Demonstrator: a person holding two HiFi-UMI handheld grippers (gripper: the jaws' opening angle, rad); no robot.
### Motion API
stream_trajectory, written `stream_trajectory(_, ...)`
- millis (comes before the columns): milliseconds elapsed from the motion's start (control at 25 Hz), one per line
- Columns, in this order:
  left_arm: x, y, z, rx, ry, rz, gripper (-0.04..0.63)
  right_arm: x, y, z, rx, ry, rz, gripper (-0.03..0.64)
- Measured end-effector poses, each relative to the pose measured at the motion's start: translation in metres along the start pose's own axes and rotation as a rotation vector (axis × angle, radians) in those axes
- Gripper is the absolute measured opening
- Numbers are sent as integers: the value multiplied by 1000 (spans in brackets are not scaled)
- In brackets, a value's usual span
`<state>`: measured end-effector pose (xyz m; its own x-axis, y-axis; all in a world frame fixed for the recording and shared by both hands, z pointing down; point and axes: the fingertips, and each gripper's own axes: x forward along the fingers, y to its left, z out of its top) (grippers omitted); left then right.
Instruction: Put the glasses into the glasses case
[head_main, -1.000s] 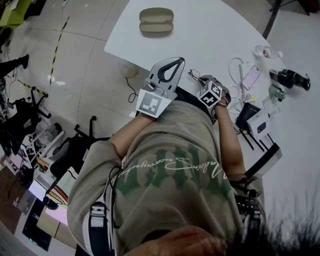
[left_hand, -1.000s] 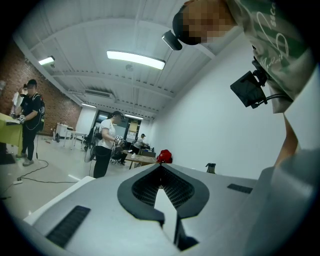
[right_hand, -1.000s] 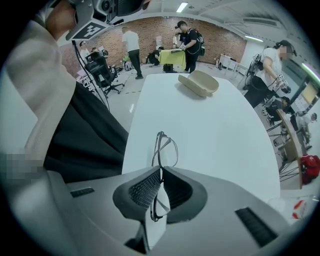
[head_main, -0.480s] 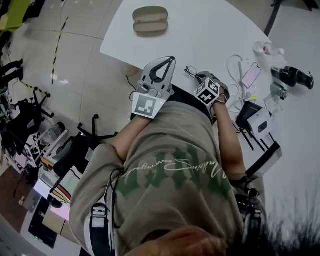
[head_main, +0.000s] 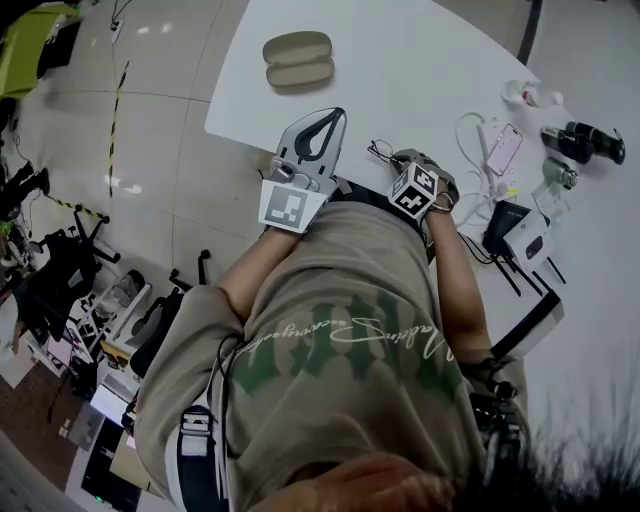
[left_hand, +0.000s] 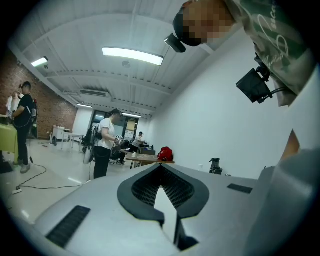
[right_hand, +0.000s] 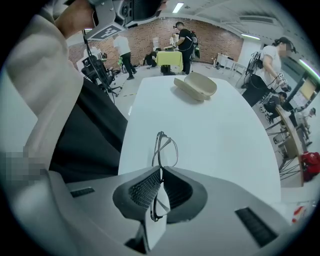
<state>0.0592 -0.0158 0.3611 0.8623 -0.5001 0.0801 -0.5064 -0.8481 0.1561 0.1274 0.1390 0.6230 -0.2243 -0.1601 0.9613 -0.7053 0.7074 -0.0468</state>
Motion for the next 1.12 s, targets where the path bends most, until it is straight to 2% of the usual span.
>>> stream_trajectory(200, 7, 6, 2, 3, -4, -15, 6, -1, -6, 5, 24, -13, -11, 31)
stream_trajectory(320, 11, 9, 0, -13, 5, -20, 6, -2, -9, 13, -10, -33, -30, 31)
stream_trajectory(720, 10, 26, -3, -40, 5, -7, 6, 2, -9, 27, -71, -21, 4, 31)
stream_trajectory(1120, 0, 36, -1, -57, -21, -58, 6, 5, -18, 44, -77, 4, 6, 31)
